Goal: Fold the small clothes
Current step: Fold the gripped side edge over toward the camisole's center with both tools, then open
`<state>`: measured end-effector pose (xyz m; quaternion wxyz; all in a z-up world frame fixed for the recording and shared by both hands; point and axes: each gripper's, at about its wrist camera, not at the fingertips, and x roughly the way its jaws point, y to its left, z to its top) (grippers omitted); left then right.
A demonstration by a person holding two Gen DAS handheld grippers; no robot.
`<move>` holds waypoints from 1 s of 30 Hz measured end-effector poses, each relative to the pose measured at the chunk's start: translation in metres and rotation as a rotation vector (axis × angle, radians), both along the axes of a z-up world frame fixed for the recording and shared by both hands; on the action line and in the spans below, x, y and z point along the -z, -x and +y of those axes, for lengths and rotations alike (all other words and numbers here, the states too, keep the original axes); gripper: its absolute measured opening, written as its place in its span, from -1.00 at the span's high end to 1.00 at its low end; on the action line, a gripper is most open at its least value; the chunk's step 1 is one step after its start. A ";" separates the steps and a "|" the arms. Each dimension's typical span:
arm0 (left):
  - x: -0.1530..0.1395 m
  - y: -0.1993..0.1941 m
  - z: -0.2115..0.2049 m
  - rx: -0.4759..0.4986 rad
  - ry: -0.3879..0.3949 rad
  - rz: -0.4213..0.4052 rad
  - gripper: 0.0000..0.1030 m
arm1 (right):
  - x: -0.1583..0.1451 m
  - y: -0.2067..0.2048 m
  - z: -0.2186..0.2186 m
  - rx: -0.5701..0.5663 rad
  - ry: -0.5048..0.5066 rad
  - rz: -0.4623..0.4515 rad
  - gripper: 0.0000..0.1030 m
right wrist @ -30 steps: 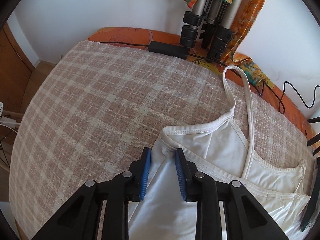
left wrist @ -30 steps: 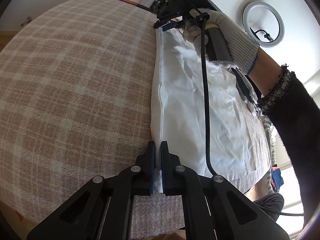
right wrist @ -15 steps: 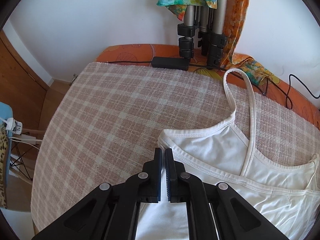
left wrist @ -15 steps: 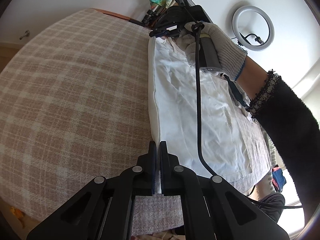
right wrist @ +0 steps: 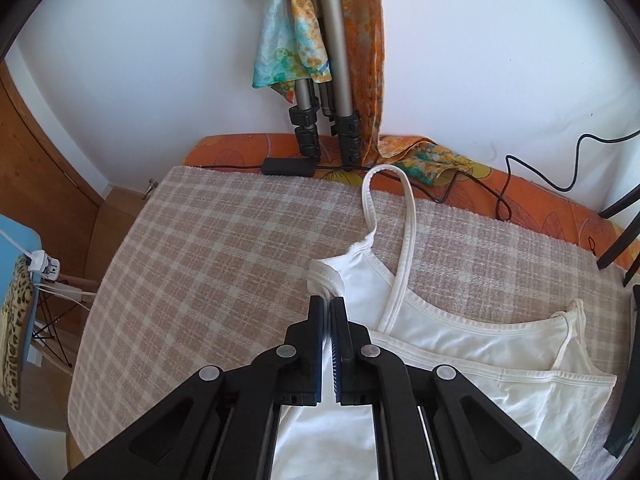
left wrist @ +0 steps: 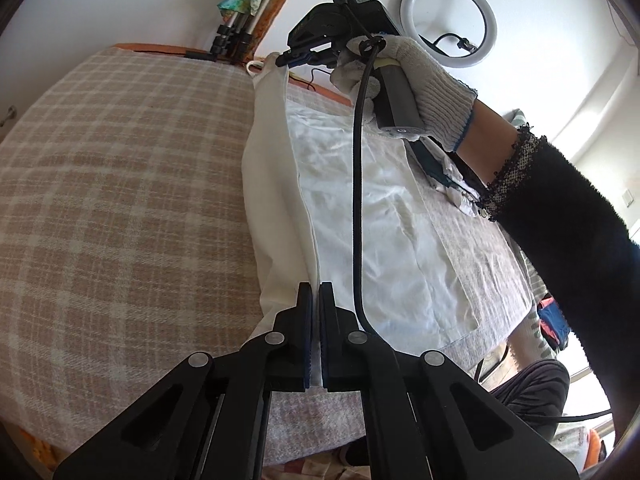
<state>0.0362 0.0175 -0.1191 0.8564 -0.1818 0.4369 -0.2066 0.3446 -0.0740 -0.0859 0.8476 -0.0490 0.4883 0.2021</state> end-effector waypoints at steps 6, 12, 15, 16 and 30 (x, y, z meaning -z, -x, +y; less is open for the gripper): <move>0.007 -0.009 -0.038 0.088 -0.014 0.031 0.97 | 0.011 -0.006 -0.038 0.037 0.017 0.014 0.99; 0.017 -0.017 -0.058 0.134 -0.034 0.063 0.97 | 0.037 -0.016 -0.052 0.055 0.046 0.037 0.99; 0.026 -0.017 -0.061 0.149 -0.029 0.093 0.97 | 0.048 -0.018 -0.056 0.059 0.060 0.045 0.99; 0.028 -0.018 -0.061 0.152 -0.027 0.106 0.97 | 0.050 -0.019 -0.057 0.060 0.058 0.049 0.99; 0.014 0.010 -0.055 0.178 -0.034 0.091 0.66 | 0.029 -0.003 -0.082 0.065 0.029 -0.006 0.37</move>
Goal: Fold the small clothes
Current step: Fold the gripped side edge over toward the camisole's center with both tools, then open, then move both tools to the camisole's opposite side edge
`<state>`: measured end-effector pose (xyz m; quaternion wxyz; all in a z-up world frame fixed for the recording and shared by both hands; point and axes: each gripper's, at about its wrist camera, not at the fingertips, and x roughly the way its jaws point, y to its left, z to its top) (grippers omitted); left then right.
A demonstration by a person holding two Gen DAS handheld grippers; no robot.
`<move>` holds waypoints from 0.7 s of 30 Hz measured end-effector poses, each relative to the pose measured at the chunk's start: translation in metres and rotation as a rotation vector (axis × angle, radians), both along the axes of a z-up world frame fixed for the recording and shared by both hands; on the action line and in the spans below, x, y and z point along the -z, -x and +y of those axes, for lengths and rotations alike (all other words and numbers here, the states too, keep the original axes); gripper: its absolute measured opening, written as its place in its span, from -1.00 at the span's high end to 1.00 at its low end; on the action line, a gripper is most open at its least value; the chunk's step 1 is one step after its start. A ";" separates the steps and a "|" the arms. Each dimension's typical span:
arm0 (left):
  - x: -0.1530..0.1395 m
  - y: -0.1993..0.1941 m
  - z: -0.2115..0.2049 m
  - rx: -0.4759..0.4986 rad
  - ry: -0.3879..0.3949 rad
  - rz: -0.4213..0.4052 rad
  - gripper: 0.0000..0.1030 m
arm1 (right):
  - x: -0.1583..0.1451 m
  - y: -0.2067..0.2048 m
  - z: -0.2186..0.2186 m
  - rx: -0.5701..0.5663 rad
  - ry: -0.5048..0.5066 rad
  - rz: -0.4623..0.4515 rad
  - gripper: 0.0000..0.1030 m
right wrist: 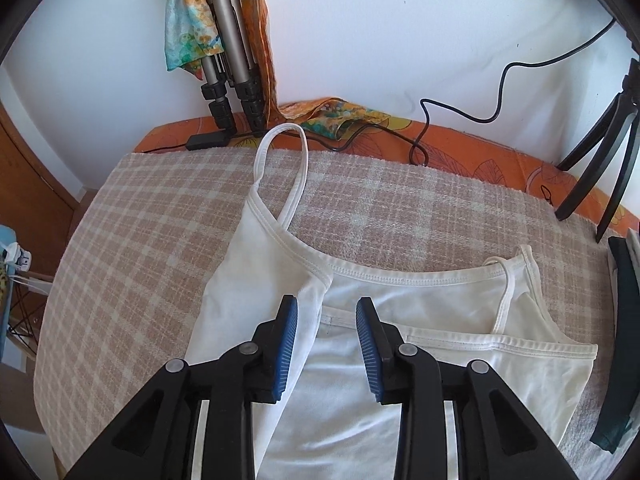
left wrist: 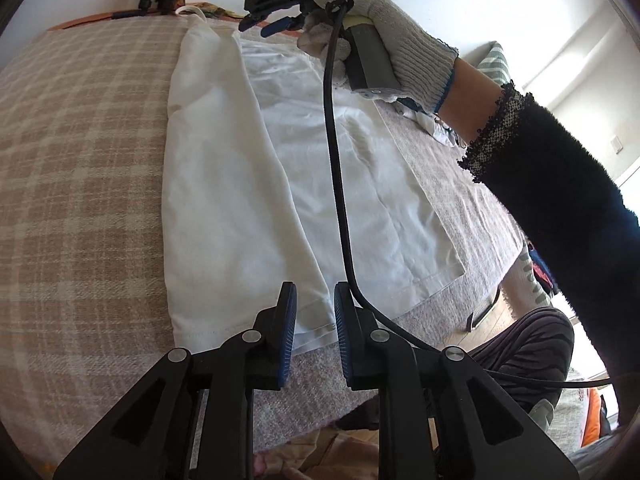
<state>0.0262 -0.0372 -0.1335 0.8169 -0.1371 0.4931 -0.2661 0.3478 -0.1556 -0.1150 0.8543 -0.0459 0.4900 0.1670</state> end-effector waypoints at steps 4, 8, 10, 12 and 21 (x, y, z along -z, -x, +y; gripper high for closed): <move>-0.009 0.006 0.023 -0.071 -0.021 -0.044 0.66 | -0.019 0.028 -0.022 -0.009 -0.047 -0.028 0.37; -0.016 0.004 0.034 -0.107 -0.023 -0.075 0.66 | -0.037 0.059 -0.052 0.004 -0.089 -0.060 0.37; -0.023 0.004 0.028 -0.104 -0.053 -0.123 0.66 | -0.046 0.075 -0.068 0.018 -0.110 -0.080 0.35; -0.028 0.008 0.018 -0.092 -0.085 -0.165 0.66 | -0.054 0.088 -0.086 0.033 -0.120 -0.102 0.34; -0.027 0.011 -0.060 0.039 -0.123 -0.231 0.66 | -0.073 0.107 -0.179 0.094 -0.147 -0.125 0.27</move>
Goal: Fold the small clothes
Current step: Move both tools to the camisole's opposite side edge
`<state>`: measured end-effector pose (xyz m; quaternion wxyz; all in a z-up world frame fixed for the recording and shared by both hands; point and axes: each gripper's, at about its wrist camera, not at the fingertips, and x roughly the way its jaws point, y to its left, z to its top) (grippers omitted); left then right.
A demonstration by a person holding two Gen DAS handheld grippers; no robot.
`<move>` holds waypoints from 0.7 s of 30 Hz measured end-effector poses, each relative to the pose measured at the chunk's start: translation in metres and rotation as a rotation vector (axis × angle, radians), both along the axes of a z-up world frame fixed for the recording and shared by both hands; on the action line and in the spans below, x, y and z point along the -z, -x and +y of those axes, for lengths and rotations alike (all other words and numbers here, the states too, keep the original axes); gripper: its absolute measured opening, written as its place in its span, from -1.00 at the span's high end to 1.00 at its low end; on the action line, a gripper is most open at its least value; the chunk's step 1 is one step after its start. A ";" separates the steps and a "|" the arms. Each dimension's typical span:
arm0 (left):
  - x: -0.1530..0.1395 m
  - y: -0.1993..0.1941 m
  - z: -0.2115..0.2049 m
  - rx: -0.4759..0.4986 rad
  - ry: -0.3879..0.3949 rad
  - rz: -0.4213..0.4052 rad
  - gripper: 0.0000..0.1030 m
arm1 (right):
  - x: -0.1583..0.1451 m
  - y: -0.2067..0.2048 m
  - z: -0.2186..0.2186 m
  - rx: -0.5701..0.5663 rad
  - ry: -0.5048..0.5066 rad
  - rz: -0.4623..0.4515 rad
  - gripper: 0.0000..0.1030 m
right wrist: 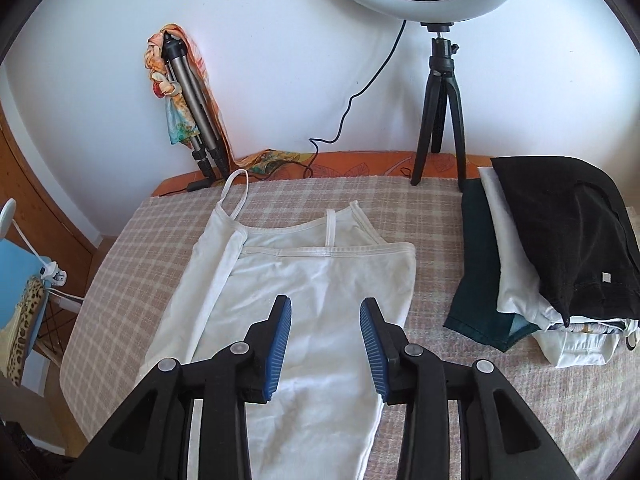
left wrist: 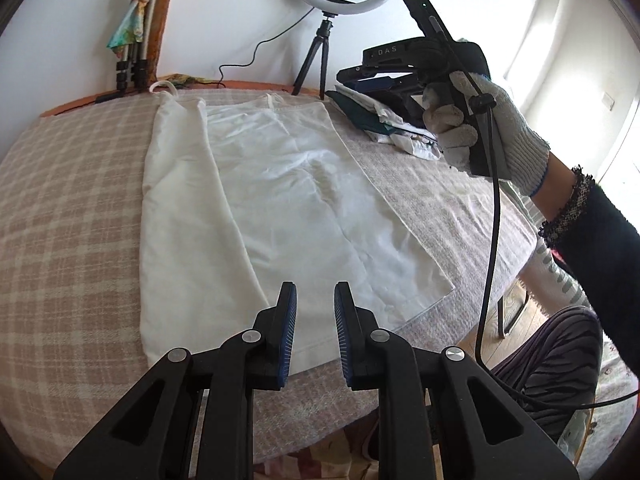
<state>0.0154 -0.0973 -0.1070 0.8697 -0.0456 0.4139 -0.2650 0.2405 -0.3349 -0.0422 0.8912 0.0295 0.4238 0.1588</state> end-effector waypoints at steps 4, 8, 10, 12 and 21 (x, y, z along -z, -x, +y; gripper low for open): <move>0.007 0.001 -0.045 0.090 -0.044 -0.007 0.66 | 0.001 0.001 -0.028 -0.007 -0.007 0.013 0.26; 0.015 -0.001 -0.087 0.167 -0.096 -0.024 0.66 | 0.003 -0.002 -0.056 -0.007 -0.039 0.025 0.25; 0.017 0.003 -0.108 0.204 -0.150 -0.053 0.66 | 0.003 -0.006 -0.067 0.000 -0.051 0.029 0.20; 0.019 0.004 -0.127 0.240 -0.191 -0.080 0.66 | 0.004 -0.010 -0.076 0.001 -0.077 0.040 0.19; 0.033 0.000 -0.157 0.262 -0.211 -0.060 -0.01 | 0.025 -0.040 -0.074 -0.044 -0.117 0.070 0.19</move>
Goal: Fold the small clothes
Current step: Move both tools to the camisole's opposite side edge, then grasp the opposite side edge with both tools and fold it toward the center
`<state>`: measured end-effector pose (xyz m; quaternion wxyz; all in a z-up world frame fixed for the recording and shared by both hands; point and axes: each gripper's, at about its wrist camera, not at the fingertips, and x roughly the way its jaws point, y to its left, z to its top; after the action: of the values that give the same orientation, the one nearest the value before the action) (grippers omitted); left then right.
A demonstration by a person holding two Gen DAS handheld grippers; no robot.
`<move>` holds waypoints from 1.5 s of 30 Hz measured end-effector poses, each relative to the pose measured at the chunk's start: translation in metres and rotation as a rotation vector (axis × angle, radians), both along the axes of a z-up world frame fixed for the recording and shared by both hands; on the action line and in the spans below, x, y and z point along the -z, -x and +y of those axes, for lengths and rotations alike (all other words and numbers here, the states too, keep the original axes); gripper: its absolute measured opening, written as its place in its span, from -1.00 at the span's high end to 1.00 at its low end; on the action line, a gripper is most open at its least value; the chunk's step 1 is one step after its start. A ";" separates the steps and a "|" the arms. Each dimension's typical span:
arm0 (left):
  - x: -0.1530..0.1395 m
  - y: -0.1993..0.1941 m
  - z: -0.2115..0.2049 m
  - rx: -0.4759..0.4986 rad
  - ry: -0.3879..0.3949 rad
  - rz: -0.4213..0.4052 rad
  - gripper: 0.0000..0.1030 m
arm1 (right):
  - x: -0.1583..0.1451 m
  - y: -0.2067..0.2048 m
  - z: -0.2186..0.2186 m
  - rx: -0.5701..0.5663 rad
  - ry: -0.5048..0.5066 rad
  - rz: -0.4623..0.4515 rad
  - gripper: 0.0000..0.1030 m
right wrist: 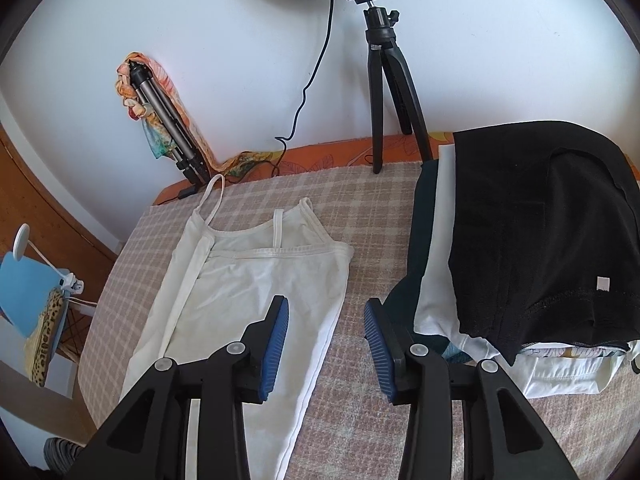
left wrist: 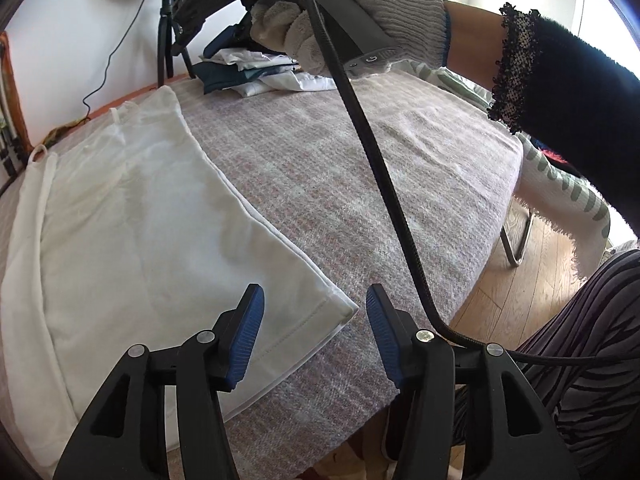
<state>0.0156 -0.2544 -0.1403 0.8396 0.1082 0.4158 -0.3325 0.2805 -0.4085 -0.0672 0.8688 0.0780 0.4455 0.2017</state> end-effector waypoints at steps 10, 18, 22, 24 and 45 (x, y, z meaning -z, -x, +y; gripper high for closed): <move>0.009 -0.005 0.009 -0.106 0.064 -0.010 0.83 | 0.046 -0.048 0.032 0.008 0.040 0.063 0.19; 0.003 -0.009 0.034 -0.189 0.171 0.033 0.89 | 0.067 -0.070 0.044 0.031 0.103 0.096 0.40; -0.001 -0.012 0.044 -0.229 0.226 0.051 0.89 | 0.065 -0.072 0.047 0.023 0.088 0.102 0.93; -0.003 -0.013 0.049 -0.238 0.248 0.056 0.89 | 0.059 -0.072 0.050 0.030 0.092 0.093 0.96; 0.002 -0.003 0.134 -0.419 0.385 0.092 0.90 | 0.023 -0.068 0.185 -0.027 0.319 0.012 0.97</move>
<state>0.0188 -0.1208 -0.1419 0.8753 -0.1567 0.3958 -0.2293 0.3485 -0.2234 -0.0903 0.8647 -0.0657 0.4780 0.1394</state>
